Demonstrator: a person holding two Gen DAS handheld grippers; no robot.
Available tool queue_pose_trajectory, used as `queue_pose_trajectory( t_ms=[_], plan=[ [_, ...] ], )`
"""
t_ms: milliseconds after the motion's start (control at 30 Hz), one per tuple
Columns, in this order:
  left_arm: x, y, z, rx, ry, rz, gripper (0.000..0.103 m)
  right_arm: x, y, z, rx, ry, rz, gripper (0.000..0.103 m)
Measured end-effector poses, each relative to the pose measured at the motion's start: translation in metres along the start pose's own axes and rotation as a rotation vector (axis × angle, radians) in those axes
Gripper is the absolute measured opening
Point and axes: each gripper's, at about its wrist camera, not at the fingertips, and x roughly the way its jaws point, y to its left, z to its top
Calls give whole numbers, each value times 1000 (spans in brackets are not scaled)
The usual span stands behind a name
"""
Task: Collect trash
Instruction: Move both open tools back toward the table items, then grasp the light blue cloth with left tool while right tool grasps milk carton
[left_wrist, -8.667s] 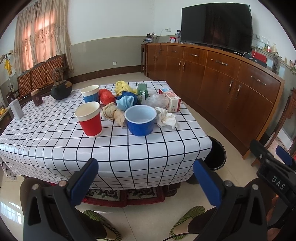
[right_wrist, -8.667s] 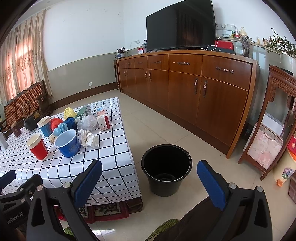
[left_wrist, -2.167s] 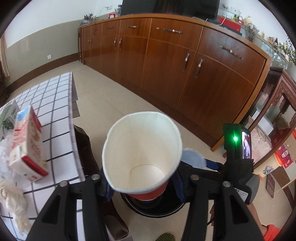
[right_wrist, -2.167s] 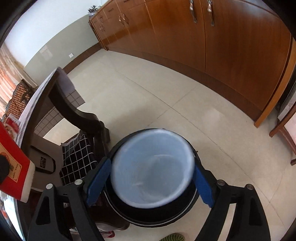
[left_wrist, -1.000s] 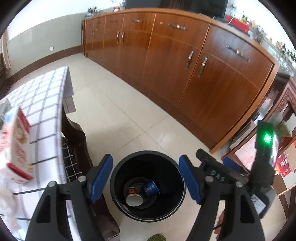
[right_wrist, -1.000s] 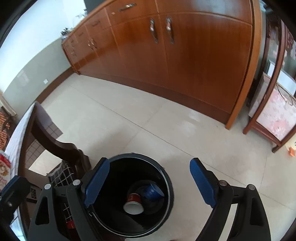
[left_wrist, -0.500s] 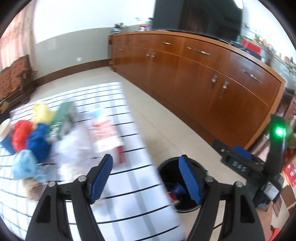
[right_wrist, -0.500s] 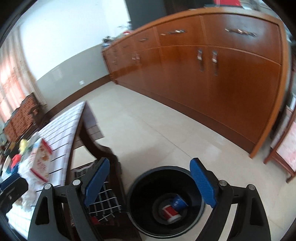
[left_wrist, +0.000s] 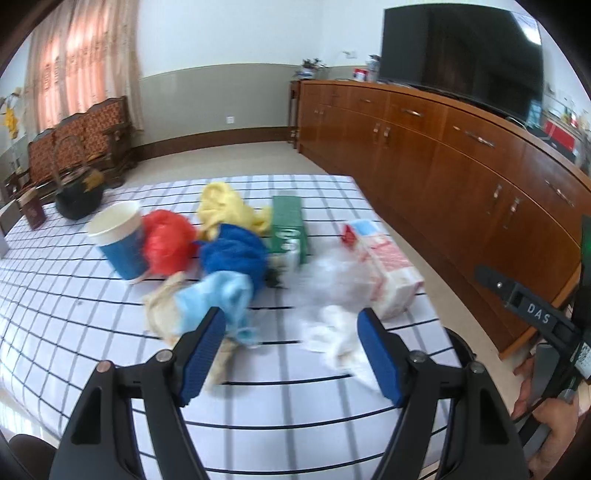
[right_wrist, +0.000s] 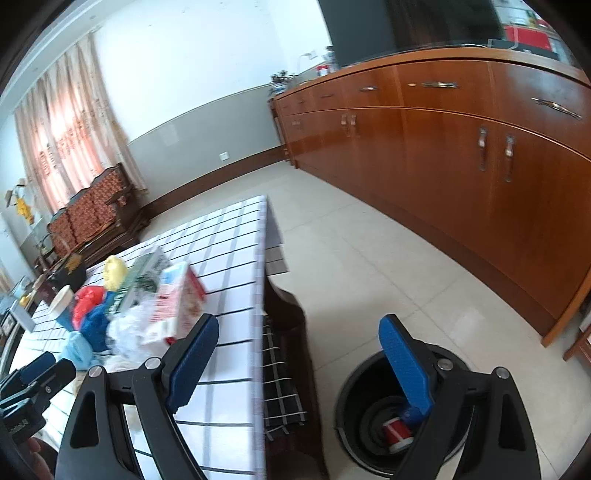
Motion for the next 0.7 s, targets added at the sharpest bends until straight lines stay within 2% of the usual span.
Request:
queue_pose_trajectory(
  t_ms=[400,700],
  plan=[
    [-2,61,-12,-68,0,50,75,10,50,0,-73,7,35,90],
    [18,72,-13,-83,45,28,75,24,77,-2,-102,28,54,90]
  ],
)
